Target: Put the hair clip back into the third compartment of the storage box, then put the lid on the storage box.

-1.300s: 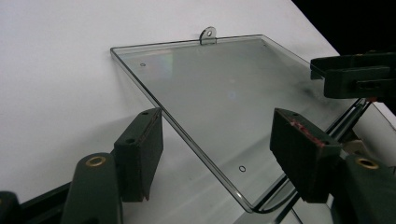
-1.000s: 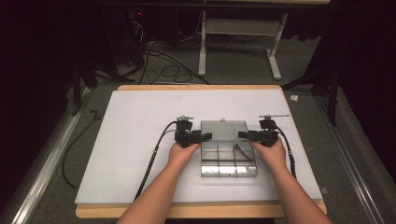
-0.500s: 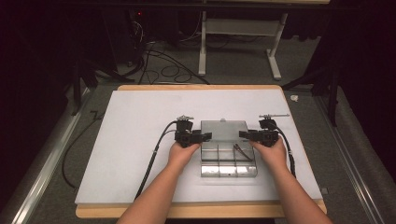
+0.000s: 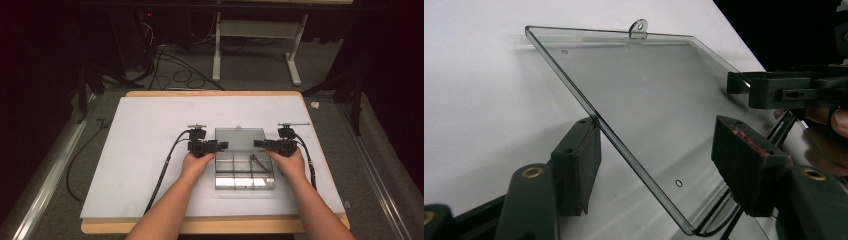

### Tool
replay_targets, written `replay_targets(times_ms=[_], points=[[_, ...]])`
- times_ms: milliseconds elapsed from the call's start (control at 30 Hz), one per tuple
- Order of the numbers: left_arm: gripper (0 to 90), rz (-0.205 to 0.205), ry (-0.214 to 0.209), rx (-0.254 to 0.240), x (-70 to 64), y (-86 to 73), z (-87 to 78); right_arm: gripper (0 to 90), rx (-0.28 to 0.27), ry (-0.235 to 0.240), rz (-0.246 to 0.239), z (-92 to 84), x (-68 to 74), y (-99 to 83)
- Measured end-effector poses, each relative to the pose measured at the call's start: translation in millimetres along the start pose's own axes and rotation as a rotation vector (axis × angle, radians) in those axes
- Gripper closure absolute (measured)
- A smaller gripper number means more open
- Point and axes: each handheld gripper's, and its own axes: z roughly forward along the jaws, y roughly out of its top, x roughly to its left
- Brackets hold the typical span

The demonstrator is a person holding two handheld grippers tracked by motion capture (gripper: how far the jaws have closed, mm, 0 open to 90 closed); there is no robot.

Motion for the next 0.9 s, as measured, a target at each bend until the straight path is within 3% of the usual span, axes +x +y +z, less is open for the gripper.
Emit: replay_targets(times_ms=[200, 333, 600, 900], points=[[42.6, 0.065, 0.033, -0.023, -6.4, 2.0, -5.3, 39.7, -0.025, -0.025, -0.04, -3.4, 7.1, 1.2], [49.6, 0.119, 0.085, -0.049, -10.4, 4.2, -12.0, 42.8, -0.039, -0.045, -0.066, -7.5, 12.5, 1.9], [65.1, 0.219, 0.146, -0.114, -23.1, 7.6, -25.3, 54.9, -0.09, -0.073, -0.129, -21.7, 20.4, 2.7], [76.6, 0.31, 0.18, -0.15, -37.0, 5.7, -39.8, 61.7, -0.129, -0.109, -0.205, -39.0, 33.6, -0.4]])
